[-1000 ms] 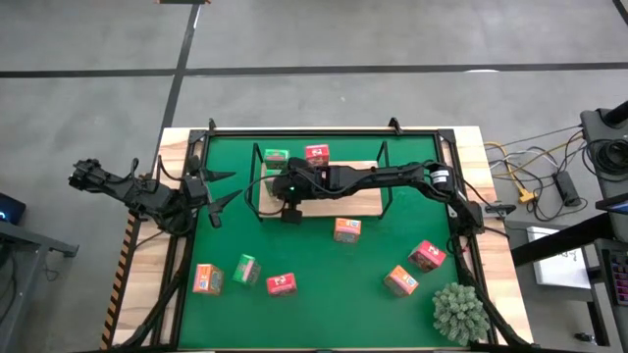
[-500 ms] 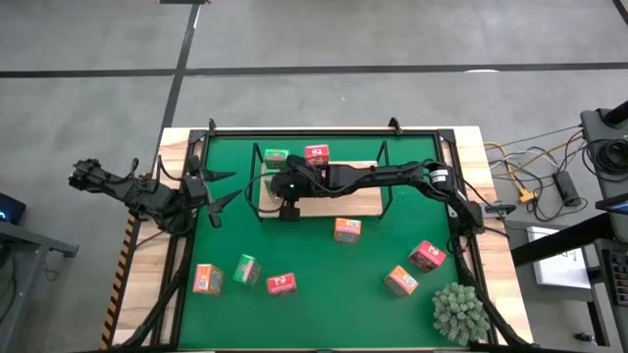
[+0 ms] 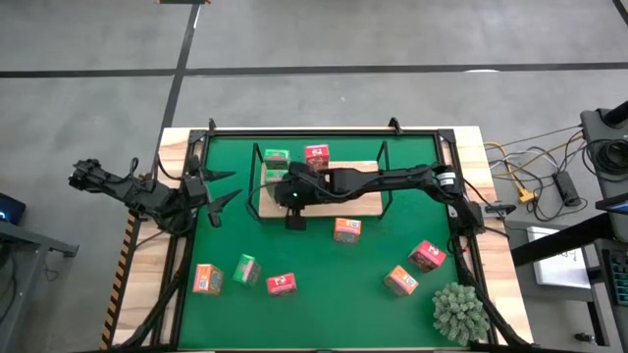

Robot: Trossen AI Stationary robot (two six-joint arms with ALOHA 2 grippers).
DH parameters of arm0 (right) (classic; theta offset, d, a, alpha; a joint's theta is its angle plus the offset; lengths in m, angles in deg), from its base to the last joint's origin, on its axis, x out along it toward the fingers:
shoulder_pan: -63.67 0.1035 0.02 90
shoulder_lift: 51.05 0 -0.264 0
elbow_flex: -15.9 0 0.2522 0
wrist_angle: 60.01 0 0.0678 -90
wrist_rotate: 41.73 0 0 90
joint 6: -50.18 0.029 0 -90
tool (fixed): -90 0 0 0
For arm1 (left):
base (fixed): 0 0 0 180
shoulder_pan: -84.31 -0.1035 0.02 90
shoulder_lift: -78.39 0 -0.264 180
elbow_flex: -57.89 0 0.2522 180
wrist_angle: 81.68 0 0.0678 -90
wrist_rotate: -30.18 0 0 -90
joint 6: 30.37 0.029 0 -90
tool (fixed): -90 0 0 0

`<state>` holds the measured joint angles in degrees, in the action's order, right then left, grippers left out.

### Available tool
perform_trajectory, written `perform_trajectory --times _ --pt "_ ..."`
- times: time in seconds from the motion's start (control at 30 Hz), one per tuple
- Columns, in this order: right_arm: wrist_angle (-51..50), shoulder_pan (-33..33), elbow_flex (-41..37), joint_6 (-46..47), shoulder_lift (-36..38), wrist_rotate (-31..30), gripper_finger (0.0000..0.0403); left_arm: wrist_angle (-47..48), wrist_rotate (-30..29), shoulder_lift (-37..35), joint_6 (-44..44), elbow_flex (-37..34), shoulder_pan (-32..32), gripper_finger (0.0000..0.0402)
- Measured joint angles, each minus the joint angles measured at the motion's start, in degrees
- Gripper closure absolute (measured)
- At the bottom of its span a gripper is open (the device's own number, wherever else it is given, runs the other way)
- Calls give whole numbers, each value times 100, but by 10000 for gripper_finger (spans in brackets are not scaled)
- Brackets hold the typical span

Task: Stack cereal on shelf
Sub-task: Put the right green cereal box on the shelf aligned with the other green cereal box

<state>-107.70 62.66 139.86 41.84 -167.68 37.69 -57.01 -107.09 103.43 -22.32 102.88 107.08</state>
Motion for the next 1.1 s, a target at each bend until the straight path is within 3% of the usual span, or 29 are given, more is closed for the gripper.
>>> perform_trajectory --times 0.5,0.67,1.1 --pt "-522 350 -246 229 347 -22 390 -111 29 2 -2 0 2 192" --pt "-516 131 -482 189 347 -428 390 -104 31 5 -1 0 2 192" --pt "731 -537 -1110 19 316 -490 390 -104 33 7 29 0 2 192"
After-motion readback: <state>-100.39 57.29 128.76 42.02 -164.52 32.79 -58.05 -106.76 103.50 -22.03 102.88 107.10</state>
